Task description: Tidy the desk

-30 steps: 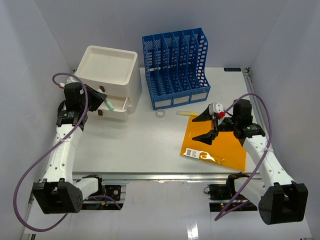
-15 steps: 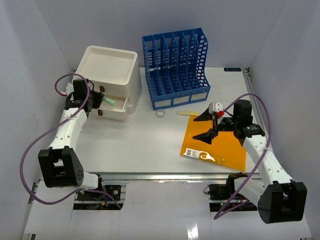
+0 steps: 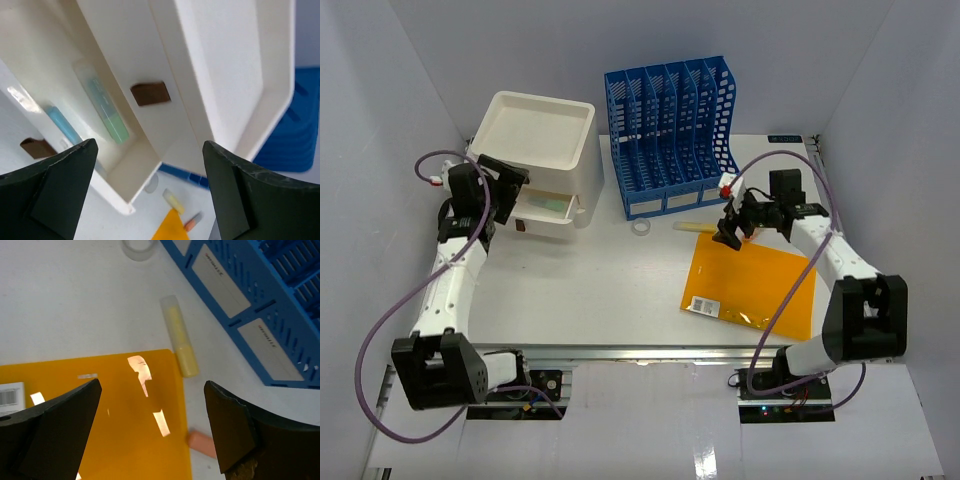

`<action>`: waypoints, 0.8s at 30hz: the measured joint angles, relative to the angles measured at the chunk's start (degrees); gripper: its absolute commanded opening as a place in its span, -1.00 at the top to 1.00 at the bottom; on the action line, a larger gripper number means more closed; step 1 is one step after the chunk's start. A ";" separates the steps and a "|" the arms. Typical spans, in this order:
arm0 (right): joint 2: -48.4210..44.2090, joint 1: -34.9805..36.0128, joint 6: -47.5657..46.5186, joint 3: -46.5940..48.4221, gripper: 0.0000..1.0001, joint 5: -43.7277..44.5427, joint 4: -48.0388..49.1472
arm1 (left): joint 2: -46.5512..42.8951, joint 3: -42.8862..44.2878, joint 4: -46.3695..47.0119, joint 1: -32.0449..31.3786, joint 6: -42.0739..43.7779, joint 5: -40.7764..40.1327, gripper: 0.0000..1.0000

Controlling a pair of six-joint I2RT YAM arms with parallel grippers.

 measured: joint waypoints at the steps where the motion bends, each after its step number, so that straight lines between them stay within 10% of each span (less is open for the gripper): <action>1: 2.37 0.19 -1.90 2.40 -0.80 1.10 -1.28 | -1.99 -0.84 0.61 0.10 1.42 0.93 -0.96; 11: 24.92 8.37 -17.34 21.59 -0.80 8.19 -11.75 | -34.62 -18.56 7.41 0.19 19.20 19.09 -0.96; 24: 35.99 10.46 -17.94 28.89 -1.00 12.84 -12.93 | -43.82 -30.36 2.91 0.19 17.65 29.89 -0.96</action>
